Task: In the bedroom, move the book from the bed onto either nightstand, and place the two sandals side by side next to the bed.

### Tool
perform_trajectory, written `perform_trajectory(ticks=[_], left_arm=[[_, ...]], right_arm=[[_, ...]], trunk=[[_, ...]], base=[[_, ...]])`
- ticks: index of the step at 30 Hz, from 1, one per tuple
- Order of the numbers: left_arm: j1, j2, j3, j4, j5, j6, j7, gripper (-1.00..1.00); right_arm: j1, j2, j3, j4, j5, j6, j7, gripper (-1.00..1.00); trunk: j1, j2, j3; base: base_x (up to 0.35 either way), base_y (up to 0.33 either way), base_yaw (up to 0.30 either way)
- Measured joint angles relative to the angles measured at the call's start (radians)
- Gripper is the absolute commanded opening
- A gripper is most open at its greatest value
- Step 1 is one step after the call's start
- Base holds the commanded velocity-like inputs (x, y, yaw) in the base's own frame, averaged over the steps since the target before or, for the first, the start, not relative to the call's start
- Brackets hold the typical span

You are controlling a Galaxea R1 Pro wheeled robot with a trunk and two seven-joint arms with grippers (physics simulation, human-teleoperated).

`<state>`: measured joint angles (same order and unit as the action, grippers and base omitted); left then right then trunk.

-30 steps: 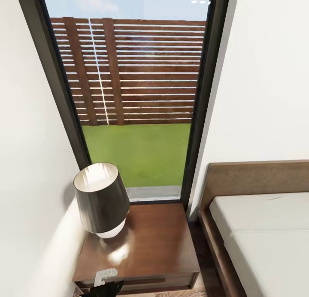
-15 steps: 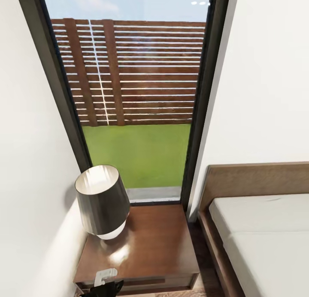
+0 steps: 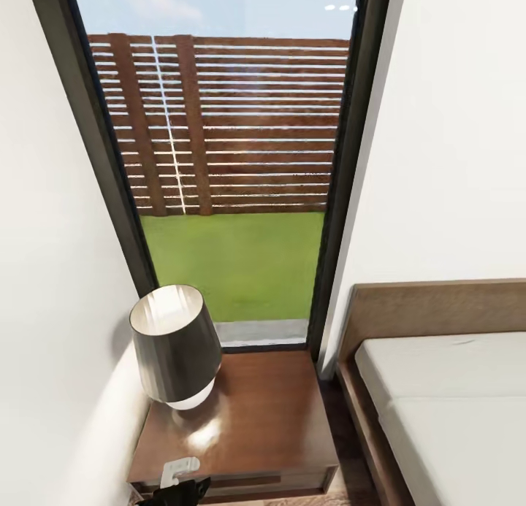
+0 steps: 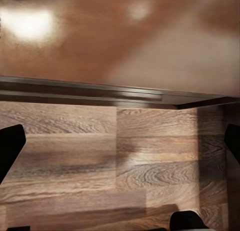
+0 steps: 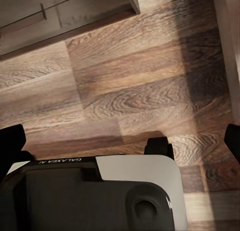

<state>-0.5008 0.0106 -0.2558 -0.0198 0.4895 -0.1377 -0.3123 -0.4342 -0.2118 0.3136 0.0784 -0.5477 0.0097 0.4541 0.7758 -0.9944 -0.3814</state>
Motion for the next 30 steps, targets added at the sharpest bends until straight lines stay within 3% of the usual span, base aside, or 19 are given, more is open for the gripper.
perform_trajectory(ticks=[27,30], left_arm=[[0.0,0.0,-0.001,0.0,0.0,0.0,0.0,1.0],[0.0,0.0,-0.001,0.0,0.0,0.0,0.0,1.0]], right_arm=[[0.0,0.0,-0.001,-0.01,-0.003,0.0,0.008,1.0],[0.0,-0.001,-0.003,-0.01,-0.005,0.001,0.009,1.0]], trunk=[[-0.104,0.189,0.085],[-0.104,0.19,0.085]], base=[[0.0,0.0,0.0],[0.0,0.0,0.0]])
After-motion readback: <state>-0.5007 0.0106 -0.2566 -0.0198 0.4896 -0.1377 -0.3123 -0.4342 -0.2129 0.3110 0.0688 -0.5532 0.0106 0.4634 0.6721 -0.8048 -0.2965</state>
